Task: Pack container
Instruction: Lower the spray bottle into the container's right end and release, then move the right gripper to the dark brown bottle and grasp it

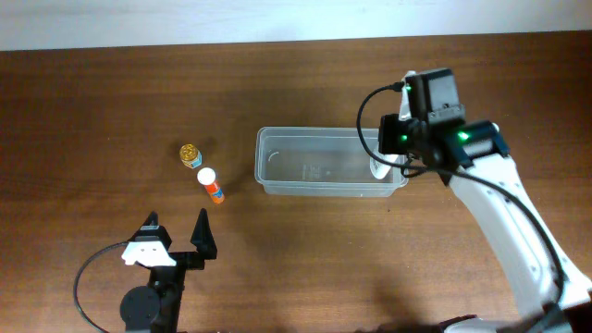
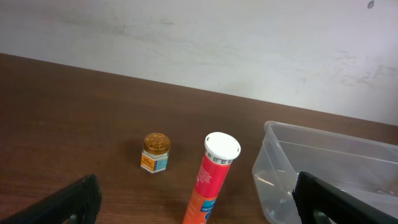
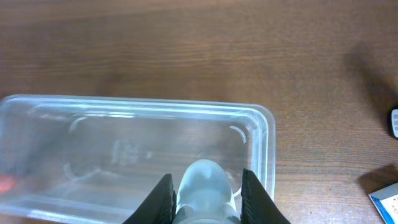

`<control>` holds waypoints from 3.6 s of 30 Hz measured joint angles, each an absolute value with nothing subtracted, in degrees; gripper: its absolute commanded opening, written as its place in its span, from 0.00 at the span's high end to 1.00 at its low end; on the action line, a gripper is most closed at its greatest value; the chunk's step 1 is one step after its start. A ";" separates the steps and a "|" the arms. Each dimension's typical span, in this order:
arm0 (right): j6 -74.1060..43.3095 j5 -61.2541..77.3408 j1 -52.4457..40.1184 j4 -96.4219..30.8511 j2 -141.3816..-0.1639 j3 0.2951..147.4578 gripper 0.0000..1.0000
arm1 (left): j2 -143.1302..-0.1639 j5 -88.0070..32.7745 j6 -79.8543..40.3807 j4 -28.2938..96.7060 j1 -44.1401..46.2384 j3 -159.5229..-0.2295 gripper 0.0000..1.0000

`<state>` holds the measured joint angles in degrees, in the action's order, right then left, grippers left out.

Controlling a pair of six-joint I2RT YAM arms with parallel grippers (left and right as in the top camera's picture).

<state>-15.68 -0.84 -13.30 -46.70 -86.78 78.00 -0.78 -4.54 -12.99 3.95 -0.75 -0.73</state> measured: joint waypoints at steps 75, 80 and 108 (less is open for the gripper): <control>-13.47 -19.07 -13.30 -54.94 -96.99 98.94 0.49 | -0.78 -4.54 -12.99 3.95 -0.75 -0.73 0.01; -13.28 -28.05 -13.28 -63.18 -92.36 104.01 0.43 | -0.78 -4.54 -12.99 3.95 -0.75 -0.73 0.00; 1.41 0.47 16.62 -64.99 -99.74 101.97 0.27 | -0.78 -4.54 -12.99 3.95 -0.75 -0.73 0.01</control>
<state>1.41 0.47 16.62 -64.99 -99.74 101.97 -0.78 -4.54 -12.99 3.95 -0.75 -0.73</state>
